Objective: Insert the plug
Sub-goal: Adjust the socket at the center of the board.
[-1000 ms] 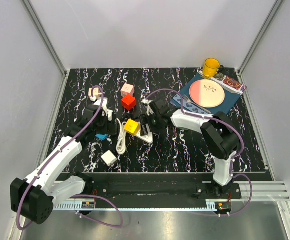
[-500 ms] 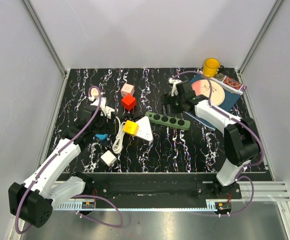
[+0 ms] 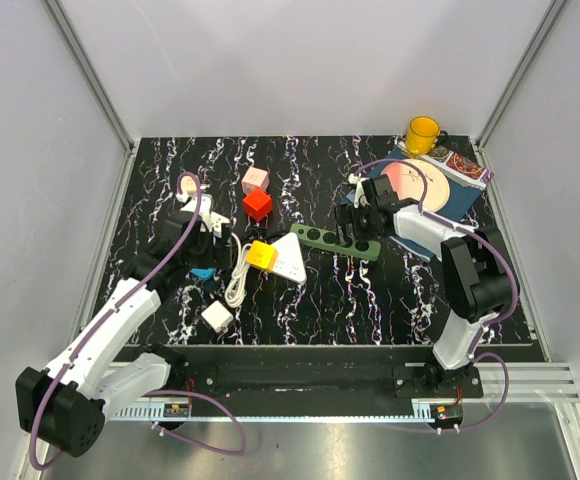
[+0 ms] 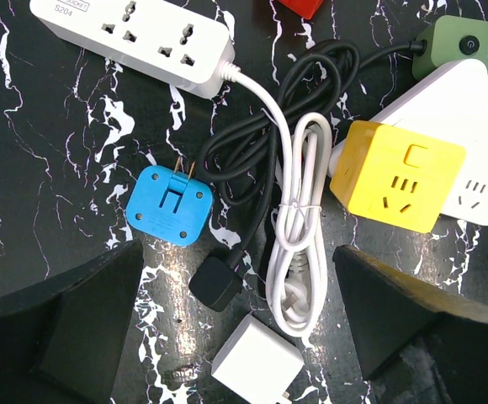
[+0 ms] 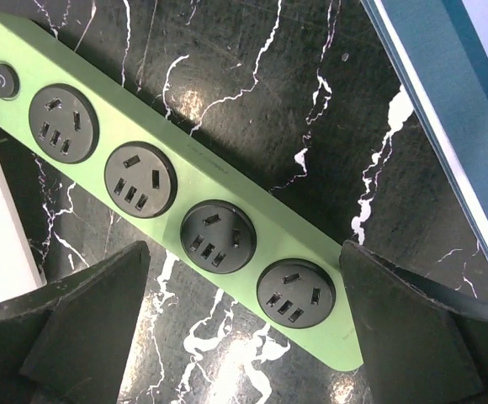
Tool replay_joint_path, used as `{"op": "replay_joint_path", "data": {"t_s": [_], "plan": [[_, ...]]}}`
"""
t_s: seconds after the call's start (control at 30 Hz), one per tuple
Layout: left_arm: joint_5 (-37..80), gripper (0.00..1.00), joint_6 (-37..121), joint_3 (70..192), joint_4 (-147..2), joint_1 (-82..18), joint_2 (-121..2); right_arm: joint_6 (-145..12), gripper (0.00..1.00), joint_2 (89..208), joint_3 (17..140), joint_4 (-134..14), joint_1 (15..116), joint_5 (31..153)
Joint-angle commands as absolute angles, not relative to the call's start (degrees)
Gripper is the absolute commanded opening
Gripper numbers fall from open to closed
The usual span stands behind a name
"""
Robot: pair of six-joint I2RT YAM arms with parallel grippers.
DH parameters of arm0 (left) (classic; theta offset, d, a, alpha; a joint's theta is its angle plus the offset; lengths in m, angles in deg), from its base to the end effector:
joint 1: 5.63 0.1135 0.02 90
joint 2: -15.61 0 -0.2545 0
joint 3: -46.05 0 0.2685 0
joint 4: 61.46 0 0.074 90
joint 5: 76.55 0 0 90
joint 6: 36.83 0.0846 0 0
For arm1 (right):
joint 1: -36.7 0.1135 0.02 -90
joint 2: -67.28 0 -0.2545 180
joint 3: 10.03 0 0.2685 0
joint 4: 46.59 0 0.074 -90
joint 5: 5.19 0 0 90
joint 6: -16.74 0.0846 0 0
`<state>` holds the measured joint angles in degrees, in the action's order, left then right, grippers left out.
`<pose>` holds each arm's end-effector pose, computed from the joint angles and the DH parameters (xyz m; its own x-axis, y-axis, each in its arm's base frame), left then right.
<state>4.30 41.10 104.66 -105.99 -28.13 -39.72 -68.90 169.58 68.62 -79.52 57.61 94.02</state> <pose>0.2469 -0.0877 0.2343 -0.6516 0.0464 -0.7571 0.1341 0.9895 -0.0547 0.3753 0.1579 0.1230 -0.8105 -0.2293 -0.5390 -0.3741 0.9107 0.1751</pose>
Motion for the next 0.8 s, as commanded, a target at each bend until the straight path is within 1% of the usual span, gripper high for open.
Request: {"op": "replay_joint_path", "data": {"t_s": [0.0,0.07,0.2,0.43,0.63,0.77], "plan": [[4.75,0.99,40.61,104.85,-104.26,-27.87,-38.53,-65.44,0.99,167.48,63.89,-81.49,60.25,100.98],[4.66,0.99,40.61,104.85,-104.26,-27.87,-38.62,-64.56,0.98,165.38,63.53,-82.09,63.67,100.89],[4.39,0.99,40.69,104.67,-104.17,-27.87,-38.62,-58.76,0.97,164.4,61.6,-81.92,66.57,104.75],[4.22,0.99,40.69,104.58,-104.17,-27.87,-39.06,-51.3,0.97,162.12,57.47,-80.95,74.49,105.46],[3.78,0.99,40.26,104.49,-103.82,-27.87,-39.24,-47.16,0.96,160.09,56.68,-78.85,80.55,107.3],[5.53,0.99,38.24,105.28,-102.77,-27.87,-40.81,-46.1,0.95,158.87,55.62,-76.83,81.44,102.41]]}}
